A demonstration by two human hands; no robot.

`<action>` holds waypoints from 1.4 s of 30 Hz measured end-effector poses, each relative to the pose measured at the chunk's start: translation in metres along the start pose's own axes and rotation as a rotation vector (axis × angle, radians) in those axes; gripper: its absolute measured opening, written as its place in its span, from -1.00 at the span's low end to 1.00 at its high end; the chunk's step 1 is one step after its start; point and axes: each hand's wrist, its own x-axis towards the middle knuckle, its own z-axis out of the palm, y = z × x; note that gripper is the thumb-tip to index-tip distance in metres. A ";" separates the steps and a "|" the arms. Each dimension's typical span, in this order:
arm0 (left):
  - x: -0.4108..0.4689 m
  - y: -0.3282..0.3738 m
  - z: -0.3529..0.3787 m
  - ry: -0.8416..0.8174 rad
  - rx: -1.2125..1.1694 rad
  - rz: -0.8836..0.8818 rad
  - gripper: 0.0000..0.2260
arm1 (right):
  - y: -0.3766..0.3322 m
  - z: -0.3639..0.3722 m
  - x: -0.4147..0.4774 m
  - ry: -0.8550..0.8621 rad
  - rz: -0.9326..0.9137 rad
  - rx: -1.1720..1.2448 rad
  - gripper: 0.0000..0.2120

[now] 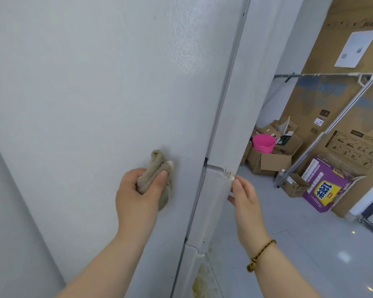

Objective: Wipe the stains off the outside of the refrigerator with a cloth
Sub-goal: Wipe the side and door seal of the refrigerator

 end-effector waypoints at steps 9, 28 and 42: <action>-0.048 -0.040 0.080 -0.289 0.094 0.160 -0.61 | 0.008 -0.017 0.008 -0.174 -0.015 0.058 -0.74; -0.051 -0.102 0.109 0.130 0.567 1.012 -0.70 | 0.010 -0.059 0.025 -0.530 0.213 0.253 -0.61; -0.025 -0.076 0.077 -0.045 0.647 1.070 -0.78 | 0.014 -0.063 0.027 -0.580 0.152 0.265 -0.63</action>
